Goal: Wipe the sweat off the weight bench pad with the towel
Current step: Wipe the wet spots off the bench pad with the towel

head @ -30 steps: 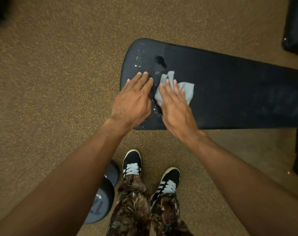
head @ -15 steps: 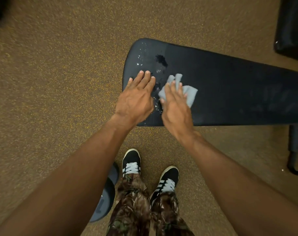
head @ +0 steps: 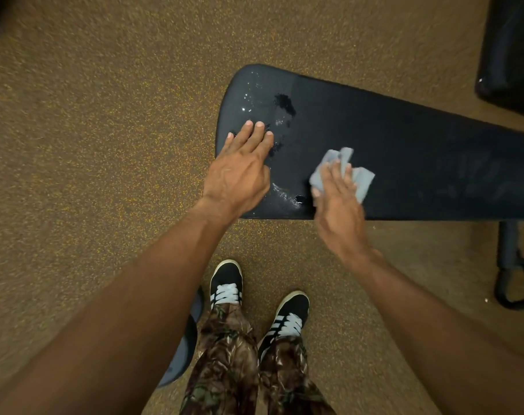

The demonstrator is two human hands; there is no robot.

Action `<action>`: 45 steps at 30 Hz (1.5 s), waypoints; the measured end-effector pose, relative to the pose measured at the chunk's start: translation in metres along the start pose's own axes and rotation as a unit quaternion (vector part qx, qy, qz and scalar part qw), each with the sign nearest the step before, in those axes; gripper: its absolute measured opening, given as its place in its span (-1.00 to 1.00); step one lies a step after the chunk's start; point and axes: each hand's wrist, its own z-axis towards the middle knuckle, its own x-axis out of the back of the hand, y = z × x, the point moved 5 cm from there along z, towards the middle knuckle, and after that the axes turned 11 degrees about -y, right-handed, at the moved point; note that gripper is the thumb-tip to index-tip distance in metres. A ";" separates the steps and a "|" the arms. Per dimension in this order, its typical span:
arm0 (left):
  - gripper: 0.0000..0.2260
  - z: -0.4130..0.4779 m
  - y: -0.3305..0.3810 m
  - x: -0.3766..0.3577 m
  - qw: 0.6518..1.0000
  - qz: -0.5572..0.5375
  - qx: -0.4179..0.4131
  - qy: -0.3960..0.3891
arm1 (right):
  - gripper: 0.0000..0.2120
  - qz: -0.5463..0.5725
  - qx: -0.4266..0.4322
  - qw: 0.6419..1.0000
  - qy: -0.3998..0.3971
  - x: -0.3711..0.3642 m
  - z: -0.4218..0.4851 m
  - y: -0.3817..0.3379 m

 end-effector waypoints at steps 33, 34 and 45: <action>-0.48 -0.010 0.011 -0.014 0.999 0.006 0.046 0.017 | -0.39 -0.087 0.027 0.996 -0.009 -0.031 -0.051 0.012; -0.49 -0.009 0.012 -0.014 0.999 -0.004 0.050 0.019 | -0.40 -0.078 0.039 0.996 -0.001 -0.040 -0.052 -0.003; -0.50 -0.014 0.027 -0.016 0.995 -0.029 0.089 0.014 | -0.23 -0.186 0.128 0.974 -0.031 -0.043 -0.066 0.042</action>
